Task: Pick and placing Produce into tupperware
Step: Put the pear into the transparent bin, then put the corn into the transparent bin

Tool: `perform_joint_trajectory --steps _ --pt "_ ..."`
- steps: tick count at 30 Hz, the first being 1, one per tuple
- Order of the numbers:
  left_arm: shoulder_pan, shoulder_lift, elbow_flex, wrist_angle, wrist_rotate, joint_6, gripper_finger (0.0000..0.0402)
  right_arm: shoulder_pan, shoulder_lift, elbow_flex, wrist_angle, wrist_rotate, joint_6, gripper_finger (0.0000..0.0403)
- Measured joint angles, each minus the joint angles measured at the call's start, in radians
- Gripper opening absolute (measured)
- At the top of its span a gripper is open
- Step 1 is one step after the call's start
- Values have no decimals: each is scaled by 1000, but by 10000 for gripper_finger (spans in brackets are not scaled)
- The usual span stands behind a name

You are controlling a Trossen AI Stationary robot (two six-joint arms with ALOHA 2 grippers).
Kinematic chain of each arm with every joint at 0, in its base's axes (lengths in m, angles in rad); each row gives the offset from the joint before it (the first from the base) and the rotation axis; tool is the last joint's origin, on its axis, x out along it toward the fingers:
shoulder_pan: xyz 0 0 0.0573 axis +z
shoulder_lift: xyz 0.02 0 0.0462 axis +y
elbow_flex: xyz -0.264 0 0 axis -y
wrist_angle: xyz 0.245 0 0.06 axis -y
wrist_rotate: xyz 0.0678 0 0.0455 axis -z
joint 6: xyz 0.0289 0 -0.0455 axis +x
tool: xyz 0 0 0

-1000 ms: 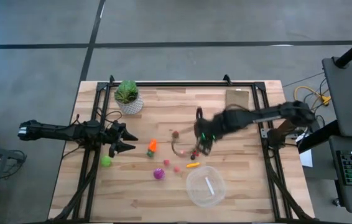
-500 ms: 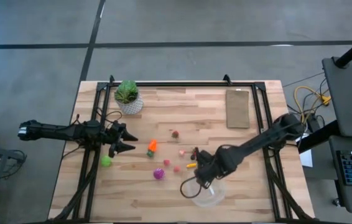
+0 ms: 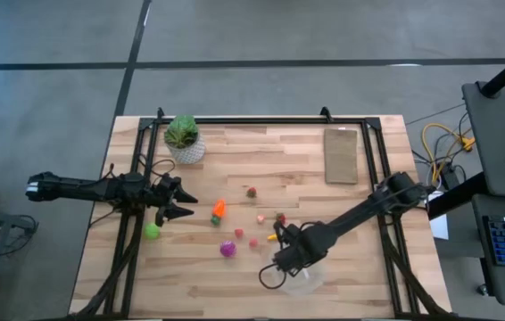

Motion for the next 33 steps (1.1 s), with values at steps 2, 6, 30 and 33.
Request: perform_joint_trajectory --steps 2,6,30,33 --pt "0 0 0 0 0 0 240 0 -19 8 -2 0 6 300" --pt "0 0 0 -1 0 0 240 -2 -68 37 -2 10 0 321" --pt "0 -2 0 2 0 -5 240 -232 67 216 -13 56 -887 327" --pt "0 -2 0 1 0 -5 240 -231 111 219 -19 49 -923 327"
